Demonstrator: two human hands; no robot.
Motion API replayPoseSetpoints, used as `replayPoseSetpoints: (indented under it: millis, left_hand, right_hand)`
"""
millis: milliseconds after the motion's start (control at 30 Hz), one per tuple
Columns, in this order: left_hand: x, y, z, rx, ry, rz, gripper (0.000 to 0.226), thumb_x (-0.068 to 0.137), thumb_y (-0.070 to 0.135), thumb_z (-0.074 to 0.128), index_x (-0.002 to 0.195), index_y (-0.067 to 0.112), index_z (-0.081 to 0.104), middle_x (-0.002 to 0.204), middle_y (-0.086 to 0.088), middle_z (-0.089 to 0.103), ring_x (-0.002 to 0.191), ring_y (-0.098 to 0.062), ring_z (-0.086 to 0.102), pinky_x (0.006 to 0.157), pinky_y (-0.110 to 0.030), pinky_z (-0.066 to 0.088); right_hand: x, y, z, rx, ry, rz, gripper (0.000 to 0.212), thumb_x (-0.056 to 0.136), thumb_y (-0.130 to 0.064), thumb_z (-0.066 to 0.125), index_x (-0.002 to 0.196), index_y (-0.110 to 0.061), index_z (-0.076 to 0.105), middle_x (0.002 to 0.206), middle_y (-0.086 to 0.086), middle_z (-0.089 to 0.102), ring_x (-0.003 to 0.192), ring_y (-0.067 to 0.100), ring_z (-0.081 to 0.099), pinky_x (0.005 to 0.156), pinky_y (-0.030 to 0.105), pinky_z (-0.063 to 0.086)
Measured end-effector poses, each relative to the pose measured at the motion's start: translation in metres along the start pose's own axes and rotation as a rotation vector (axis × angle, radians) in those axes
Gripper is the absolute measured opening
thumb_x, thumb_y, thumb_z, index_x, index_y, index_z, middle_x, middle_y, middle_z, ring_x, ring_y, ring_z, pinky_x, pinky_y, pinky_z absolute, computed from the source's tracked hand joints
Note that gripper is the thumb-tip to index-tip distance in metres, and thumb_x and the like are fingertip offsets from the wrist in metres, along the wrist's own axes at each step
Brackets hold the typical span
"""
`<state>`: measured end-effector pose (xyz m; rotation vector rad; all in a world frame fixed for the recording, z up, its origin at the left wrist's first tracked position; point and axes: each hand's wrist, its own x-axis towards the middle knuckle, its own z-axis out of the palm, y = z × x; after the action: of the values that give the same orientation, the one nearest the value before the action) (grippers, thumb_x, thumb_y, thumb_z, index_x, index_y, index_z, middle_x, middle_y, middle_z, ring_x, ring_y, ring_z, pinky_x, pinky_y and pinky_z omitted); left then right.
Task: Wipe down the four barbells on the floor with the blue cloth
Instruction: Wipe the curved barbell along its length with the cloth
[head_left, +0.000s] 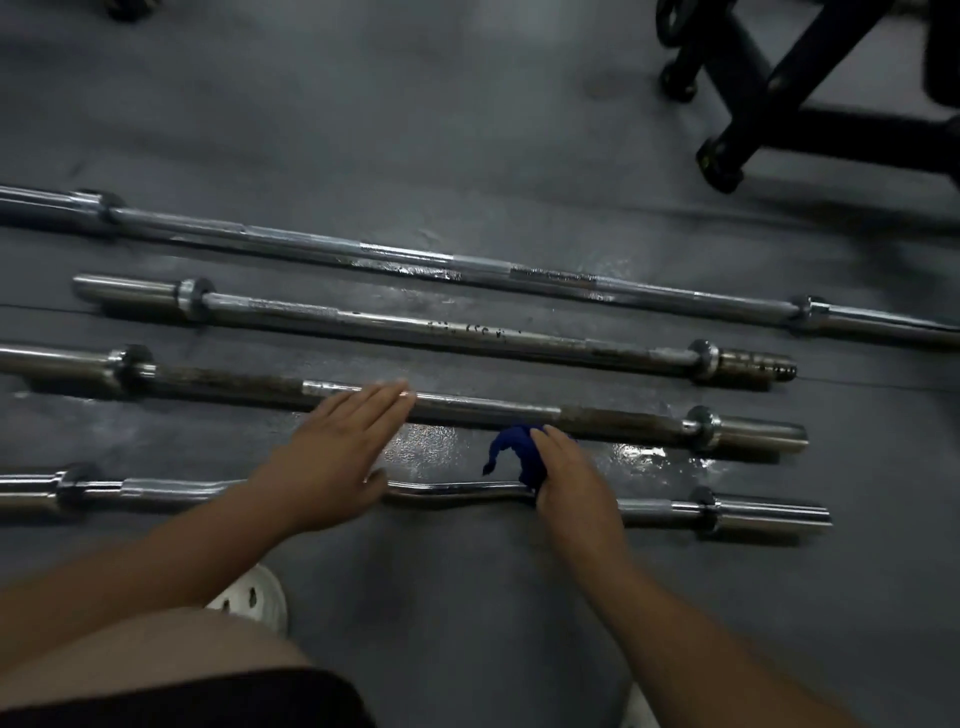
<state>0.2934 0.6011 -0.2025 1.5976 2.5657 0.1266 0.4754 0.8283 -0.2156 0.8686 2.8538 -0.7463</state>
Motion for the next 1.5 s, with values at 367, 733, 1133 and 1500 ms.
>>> replayPoseSetpoints:
  millis: [367, 733, 1133, 1500]
  left_hand:
    - [-0.025, 0.035, -0.092, -0.017, 0.05, -0.15, 0.088, 0.077, 0.049, 0.043, 0.155, 0.013, 0.027, 0.163, -0.007, 0.023, 0.145, -0.029, 0.033, 0.116, -0.044, 0.031]
    - [0.037, 0.053, -0.039, -0.166, -0.092, -0.028, 0.09, 0.078, 0.05, 0.043, 0.158, 0.016, 0.019, 0.165, -0.002, 0.014, 0.147, -0.025, 0.028, 0.115, -0.031, 0.022]
    - [0.073, 0.08, 0.046, -0.243, -0.221, 0.056, 0.087, 0.077, 0.049, 0.037, 0.156, 0.015, 0.026, 0.163, -0.005, 0.022, 0.147, -0.023, 0.029, 0.117, -0.032, 0.022]
    - [0.039, 0.087, 0.088, -0.272, -0.321, 0.021, 0.088, 0.078, 0.051, 0.035, 0.158, 0.016, 0.019, 0.165, -0.006, 0.015, 0.15, -0.024, 0.021, 0.122, -0.039, 0.018]
  right_hand:
    - [-0.052, -0.006, -0.064, 0.159, 0.209, -0.079, 0.062, 0.084, 0.005, 0.054, 0.14, -0.019, 0.05, 0.142, -0.002, 0.049, 0.126, 0.017, 0.049, 0.098, 0.03, 0.044]
    - [-0.036, 0.033, -0.05, 0.12, 0.212, 0.134, 0.063, 0.089, 0.002, 0.05, 0.147, -0.021, 0.042, 0.155, -0.002, 0.036, 0.138, 0.017, 0.038, 0.109, 0.034, 0.038]
    - [-0.008, 0.086, -0.027, 0.113, 0.092, 0.144, 0.062, 0.083, 0.006, 0.051, 0.139, -0.021, 0.05, 0.14, -0.003, 0.049, 0.122, 0.017, 0.049, 0.099, 0.032, 0.046]
    - [-0.001, 0.102, 0.038, 0.114, 0.022, 0.205, 0.064, 0.08, 0.009, 0.051, 0.139, -0.013, 0.051, 0.143, 0.007, 0.048, 0.128, 0.028, 0.047, 0.108, 0.032, 0.035]
